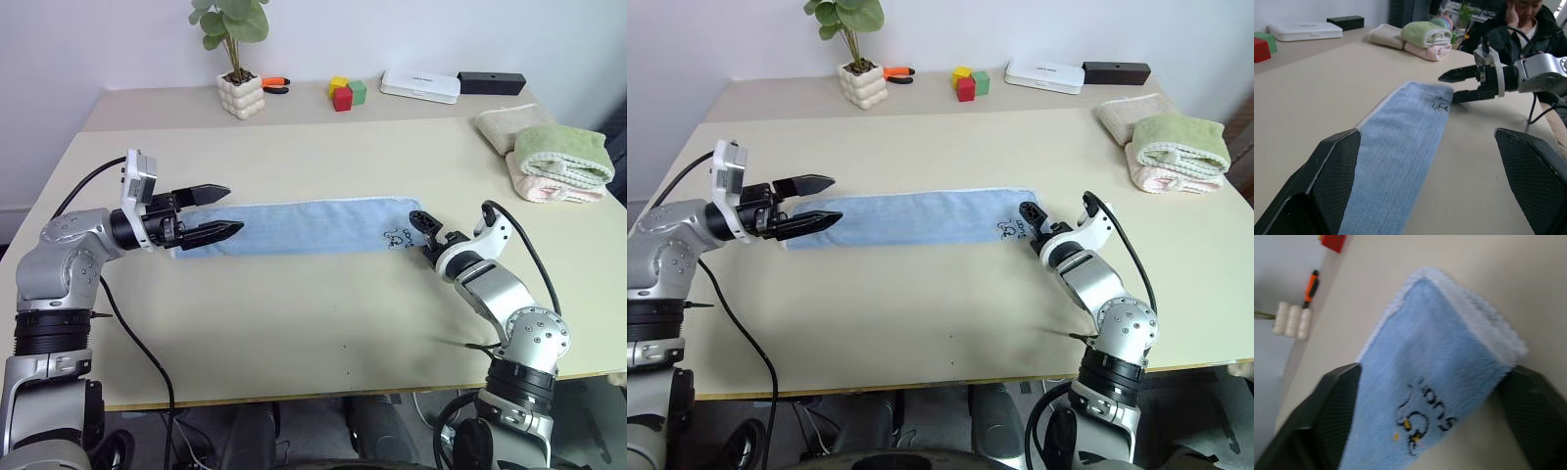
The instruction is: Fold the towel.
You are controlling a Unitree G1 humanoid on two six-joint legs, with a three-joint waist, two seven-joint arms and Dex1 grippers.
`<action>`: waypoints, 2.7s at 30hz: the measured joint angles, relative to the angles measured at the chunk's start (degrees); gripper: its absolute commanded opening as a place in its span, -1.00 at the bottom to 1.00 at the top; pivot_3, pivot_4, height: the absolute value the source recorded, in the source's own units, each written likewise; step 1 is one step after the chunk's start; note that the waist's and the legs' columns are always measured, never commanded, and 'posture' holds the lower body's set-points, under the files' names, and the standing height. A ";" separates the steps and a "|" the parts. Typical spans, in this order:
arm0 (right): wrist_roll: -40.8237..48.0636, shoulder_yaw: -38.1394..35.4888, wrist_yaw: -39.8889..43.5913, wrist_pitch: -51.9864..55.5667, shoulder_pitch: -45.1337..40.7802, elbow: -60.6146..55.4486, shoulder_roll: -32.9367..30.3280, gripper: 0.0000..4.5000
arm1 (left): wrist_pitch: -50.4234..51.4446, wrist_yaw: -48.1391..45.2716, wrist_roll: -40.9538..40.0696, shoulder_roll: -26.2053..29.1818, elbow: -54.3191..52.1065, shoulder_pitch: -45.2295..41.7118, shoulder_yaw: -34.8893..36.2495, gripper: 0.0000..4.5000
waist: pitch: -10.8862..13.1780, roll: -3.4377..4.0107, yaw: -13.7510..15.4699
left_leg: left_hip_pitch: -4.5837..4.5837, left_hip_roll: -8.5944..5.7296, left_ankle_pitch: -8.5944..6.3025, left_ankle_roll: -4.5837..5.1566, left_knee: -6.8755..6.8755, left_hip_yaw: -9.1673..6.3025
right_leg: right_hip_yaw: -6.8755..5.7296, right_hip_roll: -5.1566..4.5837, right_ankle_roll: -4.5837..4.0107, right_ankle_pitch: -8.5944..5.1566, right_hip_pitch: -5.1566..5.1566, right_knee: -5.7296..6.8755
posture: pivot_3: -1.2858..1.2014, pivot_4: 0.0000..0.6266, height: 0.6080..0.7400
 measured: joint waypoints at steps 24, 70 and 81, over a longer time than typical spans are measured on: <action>-9.05 -1.54 6.28 -4.80 -1.29 6.05 -9.06 -0.99 | -0.68 0.37 -0.05 0.37 1.07 -0.16 -0.18 1.00 | 0.06 0.10 1.42 | -0.11 0.57 0.00 0.00 -0.36 0.04 | -0.02 0.58 -0.38 0.13 -0.20 -0.40 | 0.03 -0.52 1.00; -65.40 46.53 55.41 -15.15 -3.99 -13.74 -26.45 -0.99 | -1.96 1.30 0.03 -0.80 1.82 -0.64 -0.43 1.00 | 0.18 0.19 1.60 | -0.15 0.65 0.02 -0.04 -0.32 0.05 | -0.04 0.67 -0.43 0.16 -0.20 -0.51 | 0.03 -0.52 1.00; -69.97 48.96 53.66 -14.47 -5.56 -7.12 -17.50 0.44 | -1.74 1.95 -0.02 -0.76 0.46 0.29 -0.39 1.00 | 0.15 0.14 1.43 | -0.13 0.67 0.03 -0.06 -0.31 0.04 | -0.03 0.69 -0.46 0.18 -0.22 -0.43 | 0.03 -0.52 1.00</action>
